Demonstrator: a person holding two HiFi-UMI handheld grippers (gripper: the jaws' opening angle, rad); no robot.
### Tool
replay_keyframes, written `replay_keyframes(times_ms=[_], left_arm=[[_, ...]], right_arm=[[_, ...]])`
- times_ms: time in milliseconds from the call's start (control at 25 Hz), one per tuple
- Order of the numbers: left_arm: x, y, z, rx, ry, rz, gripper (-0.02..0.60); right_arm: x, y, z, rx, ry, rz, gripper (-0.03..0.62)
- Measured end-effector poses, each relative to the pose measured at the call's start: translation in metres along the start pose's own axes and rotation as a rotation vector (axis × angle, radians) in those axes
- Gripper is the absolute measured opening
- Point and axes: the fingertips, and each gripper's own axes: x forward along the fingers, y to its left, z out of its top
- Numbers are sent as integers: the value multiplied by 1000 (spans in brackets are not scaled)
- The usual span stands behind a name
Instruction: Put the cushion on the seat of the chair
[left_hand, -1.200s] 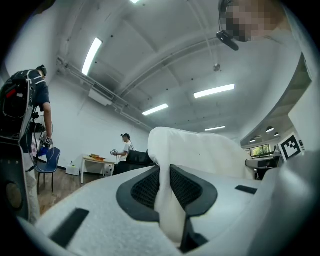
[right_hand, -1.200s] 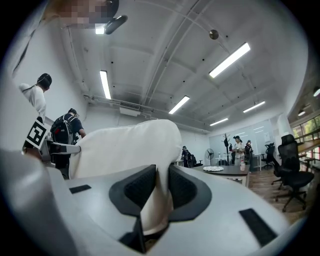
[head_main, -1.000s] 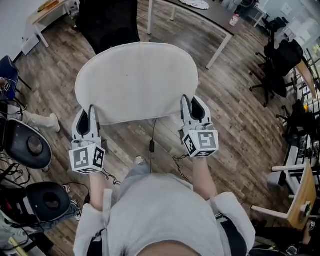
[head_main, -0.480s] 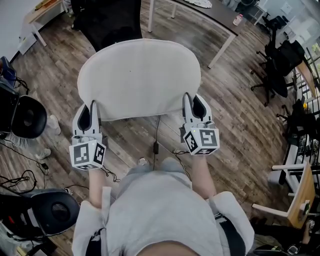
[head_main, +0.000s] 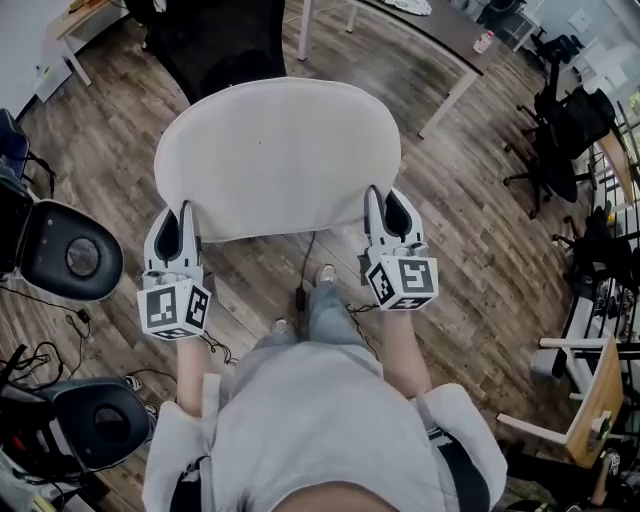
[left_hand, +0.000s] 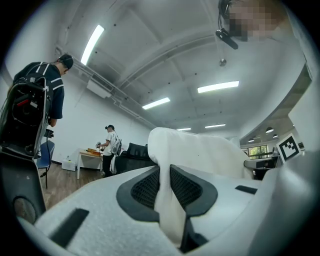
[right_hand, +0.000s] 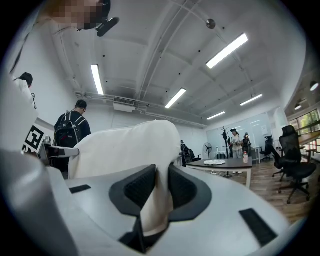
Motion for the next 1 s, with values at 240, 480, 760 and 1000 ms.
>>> replay_keyframes(times_ms=[240, 480, 760, 1000], left_arm=[[41, 3, -3, 3, 1, 48, 63], [91, 4, -3, 2, -10, 97, 63], [142, -3, -3, -2, -20, 154, 63], [176, -20, -5, 9, -29, 208, 63]], right_arm=[[52, -22, 0, 1, -1, 52, 64], [113, -49, 3, -8, -2, 106, 64], [171, -83, 9, -12, -8, 162, 64], [210, -116, 7, 4, -14, 214, 64]])
